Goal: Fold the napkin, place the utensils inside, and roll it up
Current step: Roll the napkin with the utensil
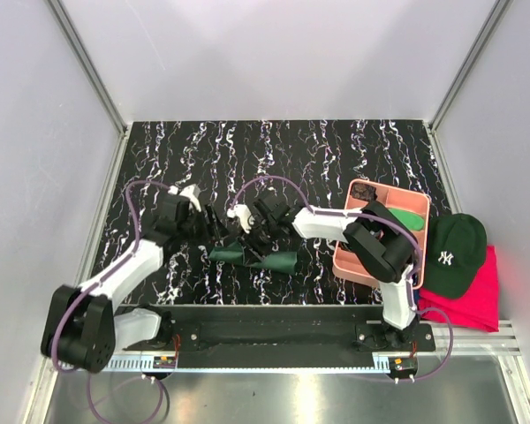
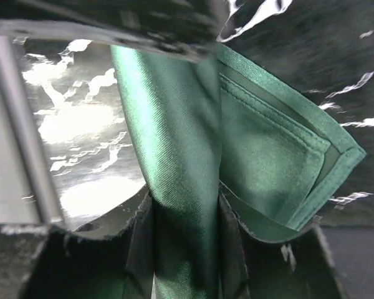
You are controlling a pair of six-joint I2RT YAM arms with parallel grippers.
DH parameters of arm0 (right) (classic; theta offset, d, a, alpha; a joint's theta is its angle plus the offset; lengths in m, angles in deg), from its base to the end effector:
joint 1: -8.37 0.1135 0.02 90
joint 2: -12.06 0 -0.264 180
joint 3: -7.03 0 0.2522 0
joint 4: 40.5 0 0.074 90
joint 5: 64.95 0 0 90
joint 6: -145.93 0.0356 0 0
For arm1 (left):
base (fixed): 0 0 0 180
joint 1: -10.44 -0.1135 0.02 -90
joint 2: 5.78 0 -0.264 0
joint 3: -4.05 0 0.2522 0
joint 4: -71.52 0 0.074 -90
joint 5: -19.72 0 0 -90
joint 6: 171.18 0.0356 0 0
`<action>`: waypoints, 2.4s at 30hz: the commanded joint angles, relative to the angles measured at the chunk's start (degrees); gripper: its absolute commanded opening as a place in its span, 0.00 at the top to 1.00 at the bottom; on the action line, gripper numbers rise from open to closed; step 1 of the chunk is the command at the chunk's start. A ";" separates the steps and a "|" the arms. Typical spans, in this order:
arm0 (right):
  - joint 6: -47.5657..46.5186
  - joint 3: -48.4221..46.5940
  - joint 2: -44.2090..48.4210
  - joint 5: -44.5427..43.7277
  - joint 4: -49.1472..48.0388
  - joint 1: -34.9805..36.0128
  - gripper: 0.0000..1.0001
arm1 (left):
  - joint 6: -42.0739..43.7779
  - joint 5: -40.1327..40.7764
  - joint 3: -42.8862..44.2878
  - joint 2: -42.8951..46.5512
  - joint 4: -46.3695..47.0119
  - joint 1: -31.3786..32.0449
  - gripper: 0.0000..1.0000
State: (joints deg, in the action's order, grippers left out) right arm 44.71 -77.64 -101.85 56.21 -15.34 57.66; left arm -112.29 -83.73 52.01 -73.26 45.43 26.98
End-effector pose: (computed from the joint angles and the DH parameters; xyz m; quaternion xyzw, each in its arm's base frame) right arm 0.2521 0.3212 0.1467 -0.5330 0.7509 0.3378 0.1950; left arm 0.2206 -0.0741 0.1955 -0.0727 0.9177 -0.2507 0.2994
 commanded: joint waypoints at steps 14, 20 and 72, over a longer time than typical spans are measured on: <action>10.87 -5.11 -9.84 20.52 5.39 -5.71 0.57 | 0.09 -5.97 -12.92 7.11 15.76 -0.19 0.39; 12.35 -6.08 -11.07 20.88 5.74 -6.23 0.55 | 0.97 -5.62 -13.01 4.47 17.35 -0.10 0.56; -7.15 0.78 2.29 -24.31 2.66 6.17 0.23 | 1.67 -8.34 -3.52 -10.04 13.83 -0.19 0.53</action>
State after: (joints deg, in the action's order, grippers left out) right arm 35.44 -73.62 -97.32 31.73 -17.98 66.12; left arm -111.20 -90.62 46.30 -83.69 58.56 26.93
